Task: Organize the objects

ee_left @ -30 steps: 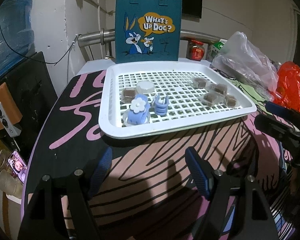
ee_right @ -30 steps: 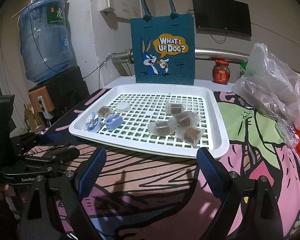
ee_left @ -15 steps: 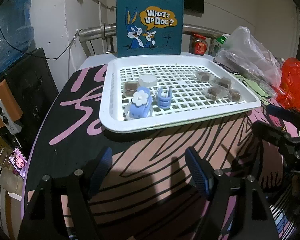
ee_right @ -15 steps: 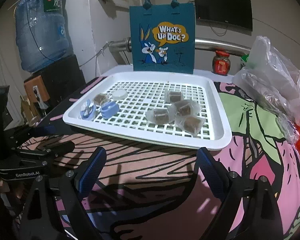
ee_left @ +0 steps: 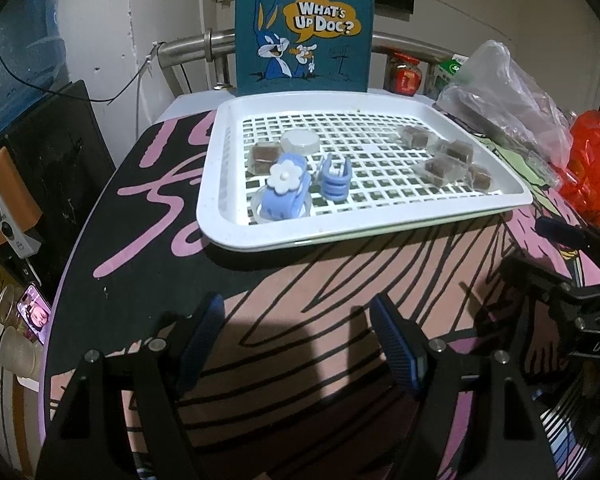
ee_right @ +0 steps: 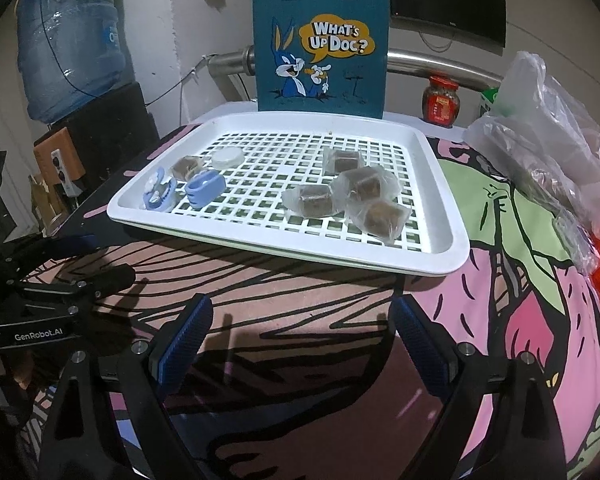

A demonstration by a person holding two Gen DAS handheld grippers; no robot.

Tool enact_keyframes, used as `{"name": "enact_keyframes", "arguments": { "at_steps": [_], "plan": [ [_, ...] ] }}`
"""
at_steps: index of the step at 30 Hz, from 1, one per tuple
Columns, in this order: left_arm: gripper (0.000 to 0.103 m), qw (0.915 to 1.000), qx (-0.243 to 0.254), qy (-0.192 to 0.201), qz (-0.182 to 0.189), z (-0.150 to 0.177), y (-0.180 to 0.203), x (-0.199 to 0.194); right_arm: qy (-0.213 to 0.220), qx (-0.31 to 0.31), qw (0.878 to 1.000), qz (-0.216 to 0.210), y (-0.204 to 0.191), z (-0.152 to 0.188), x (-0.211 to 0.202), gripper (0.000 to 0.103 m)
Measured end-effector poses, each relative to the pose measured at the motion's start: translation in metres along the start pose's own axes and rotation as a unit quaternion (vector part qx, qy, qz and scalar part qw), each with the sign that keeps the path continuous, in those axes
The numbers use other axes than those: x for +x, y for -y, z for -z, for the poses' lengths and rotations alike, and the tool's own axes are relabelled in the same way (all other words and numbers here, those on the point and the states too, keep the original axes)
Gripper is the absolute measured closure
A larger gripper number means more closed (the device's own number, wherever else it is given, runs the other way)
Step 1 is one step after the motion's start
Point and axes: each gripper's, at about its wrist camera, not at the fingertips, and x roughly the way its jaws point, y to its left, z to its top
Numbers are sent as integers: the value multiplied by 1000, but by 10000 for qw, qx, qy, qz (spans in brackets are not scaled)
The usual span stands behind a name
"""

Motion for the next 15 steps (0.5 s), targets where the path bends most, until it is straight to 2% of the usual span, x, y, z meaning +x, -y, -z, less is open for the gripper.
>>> {"name": "enact_keyframes", "arguments": {
  "at_steps": [15],
  "plan": [
    [28, 9998, 21, -201, -33, 1, 3, 7, -364, 120, 9992, 125, 4, 3, 13, 11]
  ]
}}
